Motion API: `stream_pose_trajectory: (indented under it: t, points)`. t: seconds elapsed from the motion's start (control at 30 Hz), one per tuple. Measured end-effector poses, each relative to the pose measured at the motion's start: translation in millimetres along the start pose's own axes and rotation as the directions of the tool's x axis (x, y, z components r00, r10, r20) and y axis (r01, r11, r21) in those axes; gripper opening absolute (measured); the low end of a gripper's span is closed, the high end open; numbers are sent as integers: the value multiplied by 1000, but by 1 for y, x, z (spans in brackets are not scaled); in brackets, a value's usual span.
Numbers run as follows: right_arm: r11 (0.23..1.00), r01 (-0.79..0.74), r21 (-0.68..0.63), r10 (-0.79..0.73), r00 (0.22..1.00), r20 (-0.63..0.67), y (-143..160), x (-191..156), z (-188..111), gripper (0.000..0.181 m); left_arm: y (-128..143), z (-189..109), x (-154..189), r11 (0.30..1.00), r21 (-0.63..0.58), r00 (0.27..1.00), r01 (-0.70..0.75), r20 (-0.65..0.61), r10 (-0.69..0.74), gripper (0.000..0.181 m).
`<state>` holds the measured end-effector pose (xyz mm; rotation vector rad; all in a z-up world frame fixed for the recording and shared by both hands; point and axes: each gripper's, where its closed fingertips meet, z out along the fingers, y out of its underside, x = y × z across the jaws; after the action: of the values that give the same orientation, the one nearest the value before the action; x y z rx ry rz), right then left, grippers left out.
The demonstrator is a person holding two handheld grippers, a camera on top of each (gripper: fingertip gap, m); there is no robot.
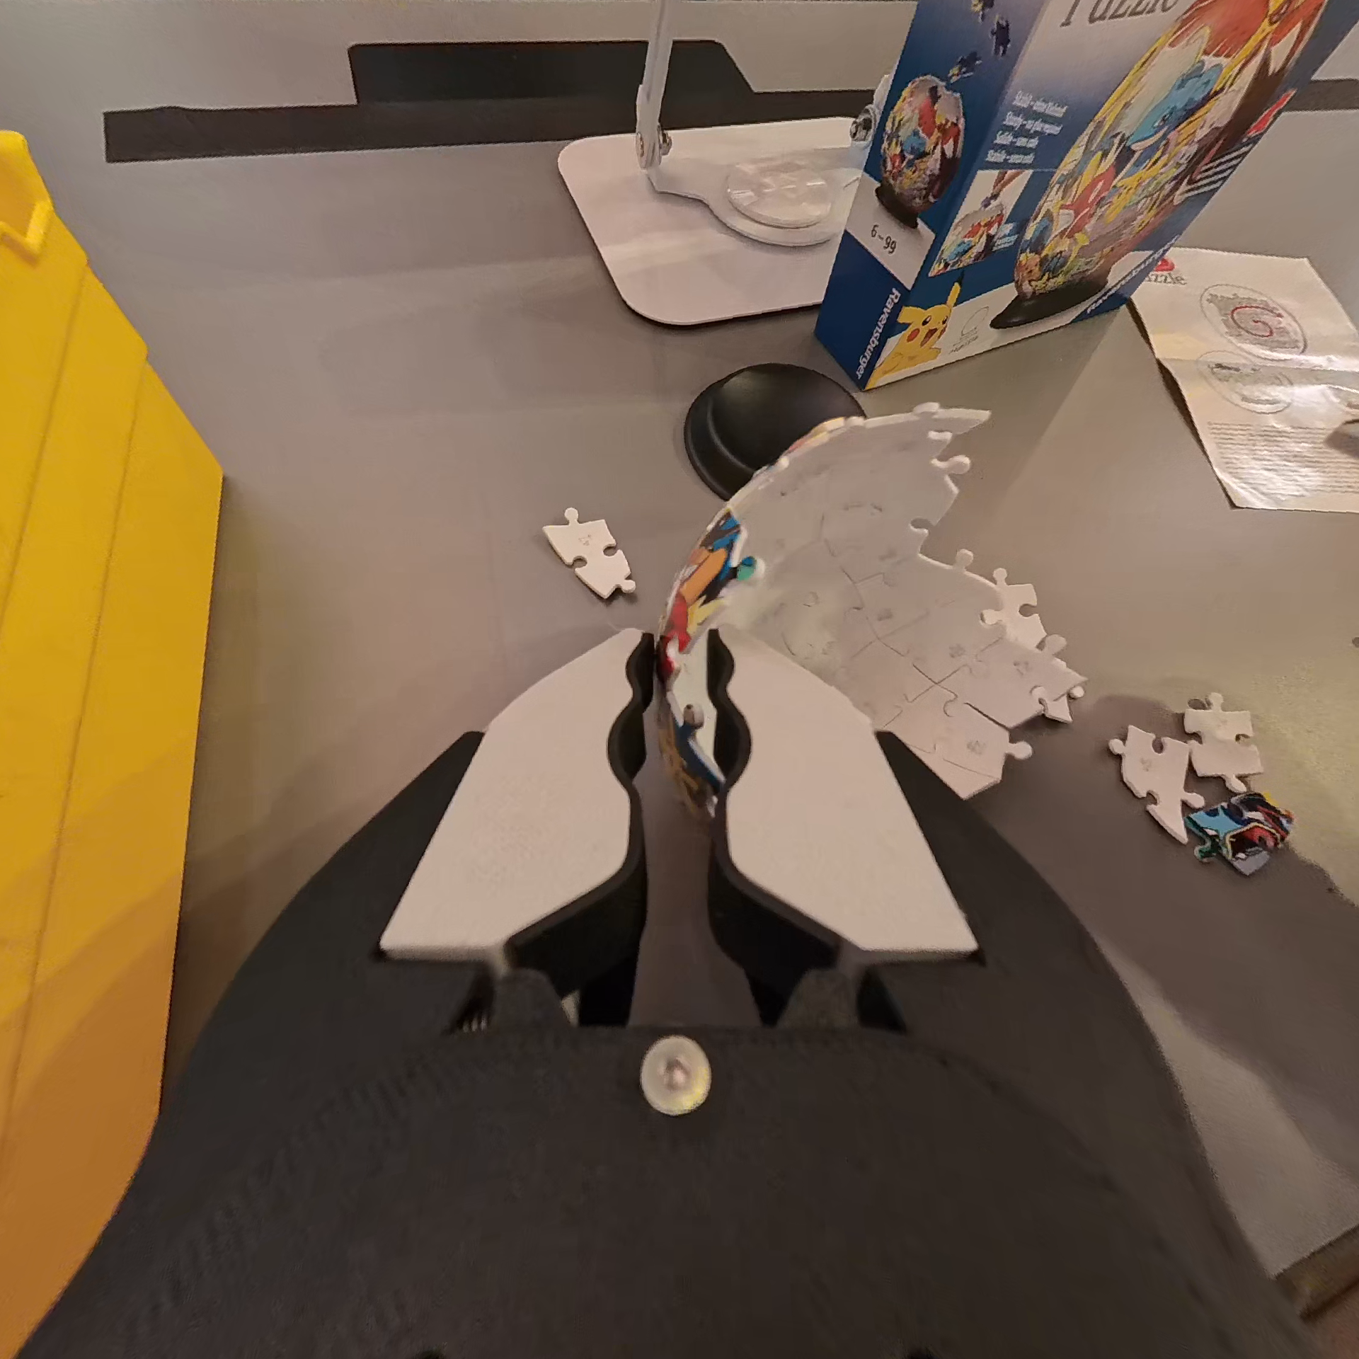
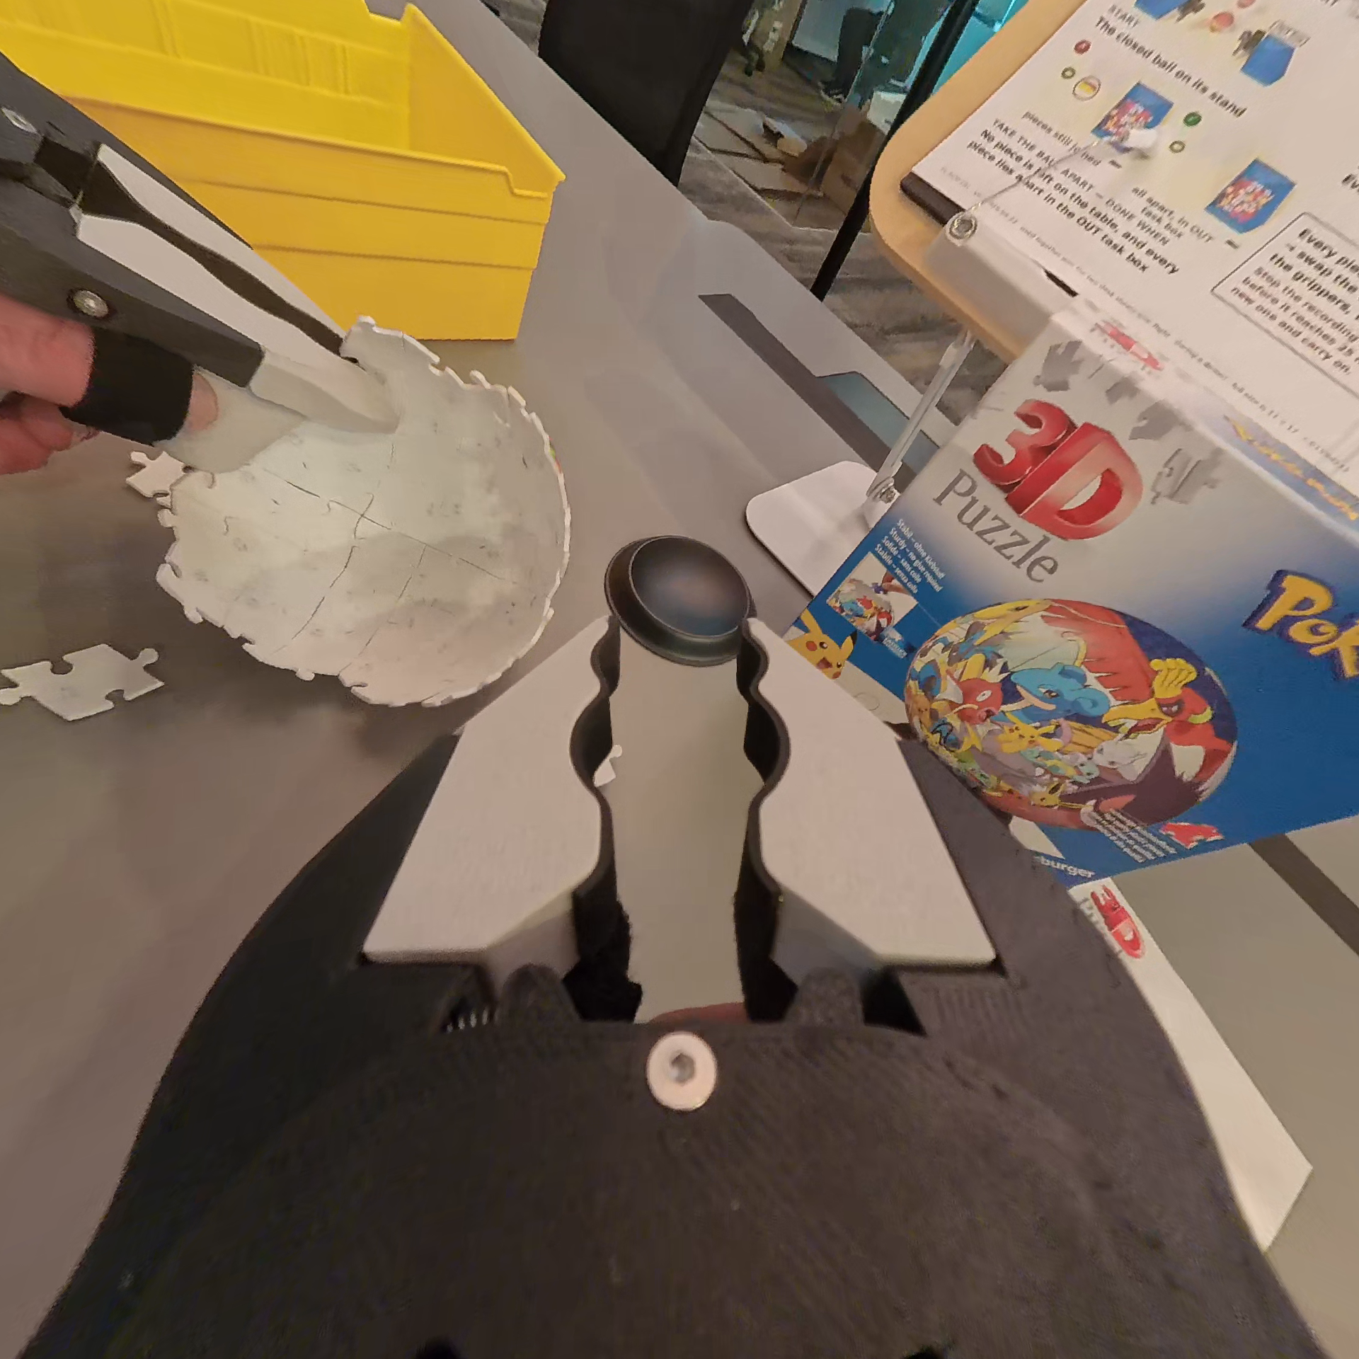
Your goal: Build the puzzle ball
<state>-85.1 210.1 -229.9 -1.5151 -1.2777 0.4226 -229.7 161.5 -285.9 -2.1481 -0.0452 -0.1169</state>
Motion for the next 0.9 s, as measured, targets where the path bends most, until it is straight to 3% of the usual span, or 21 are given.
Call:
stream_pose_trajectory:
  t: [0.3, 0.57, 0.9]
  points:
    - [998, -49, -40, 51, 998, 43, 12, -5, 5, 31, 1, -3, 0, 1000, -10, 1000, 6, -22, -6, 17]
    - [957, -194, -216, 234, 957, 174, 41, -23, 12, 37, 2, -11, 8, 1000, -26, 998, 3, -62, -4, 21]
    - [925, -245, -290, 317, 918, 238, 53, -47, 18, 37, 6, -20, 18, 998, -55, 992, 22, -124, -29, 26]
